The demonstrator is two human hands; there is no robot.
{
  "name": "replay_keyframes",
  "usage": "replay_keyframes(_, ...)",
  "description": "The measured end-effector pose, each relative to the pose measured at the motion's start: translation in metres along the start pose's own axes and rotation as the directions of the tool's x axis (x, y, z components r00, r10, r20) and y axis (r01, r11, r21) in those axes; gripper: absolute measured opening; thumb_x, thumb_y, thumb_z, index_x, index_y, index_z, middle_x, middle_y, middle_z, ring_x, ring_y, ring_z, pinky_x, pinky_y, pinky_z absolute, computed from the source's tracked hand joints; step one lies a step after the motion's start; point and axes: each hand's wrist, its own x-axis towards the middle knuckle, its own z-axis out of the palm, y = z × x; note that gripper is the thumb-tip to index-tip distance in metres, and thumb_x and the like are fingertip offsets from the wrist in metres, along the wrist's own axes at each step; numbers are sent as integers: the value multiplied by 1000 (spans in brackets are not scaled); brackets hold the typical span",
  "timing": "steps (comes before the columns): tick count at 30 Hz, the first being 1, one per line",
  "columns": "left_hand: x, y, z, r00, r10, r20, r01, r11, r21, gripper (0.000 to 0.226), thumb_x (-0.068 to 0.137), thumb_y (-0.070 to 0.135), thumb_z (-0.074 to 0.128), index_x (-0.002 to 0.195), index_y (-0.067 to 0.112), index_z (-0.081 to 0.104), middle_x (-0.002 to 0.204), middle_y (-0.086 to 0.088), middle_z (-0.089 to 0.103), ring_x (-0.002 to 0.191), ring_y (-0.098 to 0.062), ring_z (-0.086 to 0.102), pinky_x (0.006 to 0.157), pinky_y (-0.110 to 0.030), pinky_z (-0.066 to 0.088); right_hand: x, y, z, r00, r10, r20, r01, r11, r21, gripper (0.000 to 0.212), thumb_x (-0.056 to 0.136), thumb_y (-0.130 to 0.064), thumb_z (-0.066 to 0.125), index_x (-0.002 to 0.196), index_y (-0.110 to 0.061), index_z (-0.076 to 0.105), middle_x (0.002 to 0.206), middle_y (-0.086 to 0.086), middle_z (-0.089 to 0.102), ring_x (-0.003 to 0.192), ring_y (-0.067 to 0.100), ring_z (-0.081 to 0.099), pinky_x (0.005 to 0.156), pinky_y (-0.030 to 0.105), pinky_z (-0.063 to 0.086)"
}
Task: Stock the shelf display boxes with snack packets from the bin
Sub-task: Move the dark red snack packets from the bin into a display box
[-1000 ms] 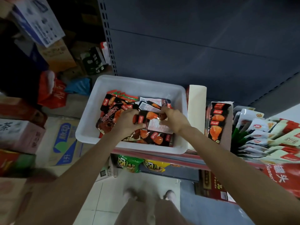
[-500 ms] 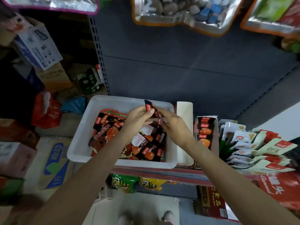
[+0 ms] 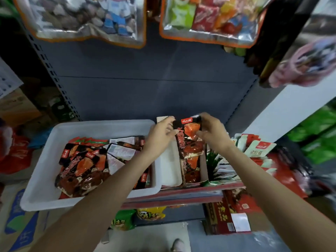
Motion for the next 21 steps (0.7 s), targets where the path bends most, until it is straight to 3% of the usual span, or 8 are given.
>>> replay_keyframes(4, 5, 1, 26, 999, 12, 36, -16, 994, 105, 23, 89, 10, 62, 112, 10, 59, 80, -6, 65, 72, -19, 68, 74, -29, 52, 2, 10, -18, 991, -126, -37, 119, 979, -165, 28, 82, 5, 61, 106, -10, 63, 97, -6, 65, 82, 9, 58, 73, 5, 39)
replay_keyframes(5, 6, 0, 30, 1000, 9, 22, -12, 990, 143, 24, 89, 10, 62, 112, 10, 59, 82, -6, 65, 73, -19, 67, 72, -27, 49, 3, 14, -18, 991, -130, -16, 124, 971, -203, 24, 83, 5, 60, 101, -9, 64, 93, -4, 65, 80, 10, 57, 71, 6, 39)
replay_keyframes(7, 8, -1, 34, 1000, 1, 3, -2, 966, 258, 21, 88, 13, 64, 109, 10, 61, 86, -4, 65, 77, -18, 64, 68, -25, 45, 6, 21, -17, 991, -126, 46, 134, 951, -279, 18, 84, 2, 60, 96, -10, 65, 87, -1, 64, 79, 17, 60, 72, 22, 47)
replay_keyframes(10, 9, -5, 37, 999, -16, 41, 3, 949, 315, 9, 85, 11, 65, 94, 8, 65, 82, -3, 65, 79, -19, 63, 65, -28, 44, 12, 29, -12, 983, -81, 162, 139, 910, -391, 15, 87, -6, 59, 98, -13, 65, 91, 7, 68, 83, 26, 64, 74, 35, 52)
replay_keyframes(13, 9, -8, 39, 997, -46, 58, 25, 949, 316, 10, 85, 10, 67, 95, 11, 66, 78, 5, 57, 74, -11, 56, 64, -19, 39, 14, 34, -4, 973, 11, 230, 112, 849, -516, 13, 89, -10, 56, 98, -15, 63, 95, 10, 67, 87, 29, 62, 67, 34, 48)
replay_keyframes(16, 8, -13, 44, 991, -72, 111, 24, 925, 380, 9, 85, 13, 67, 93, 15, 66, 79, 8, 57, 76, -9, 55, 69, -24, 45, 14, 39, 5, 966, 75, 249, 93, 795, -599, 15, 90, -9, 50, 96, -15, 62, 95, 11, 65, 86, 31, 61, 63, 31, 40)
replay_keyframes(21, 6, -22, 35, 999, 4, 34, -17, 930, 368, 9, 83, 11, 69, 92, 13, 68, 91, 2, 66, 83, -8, 56, 76, -26, 47, 14, 39, 14, 964, 67, 258, 108, 786, -608, 20, 92, -11, 50, 108, -16, 61, 103, 9, 63, 92, 29, 60, 68, 33, 46)
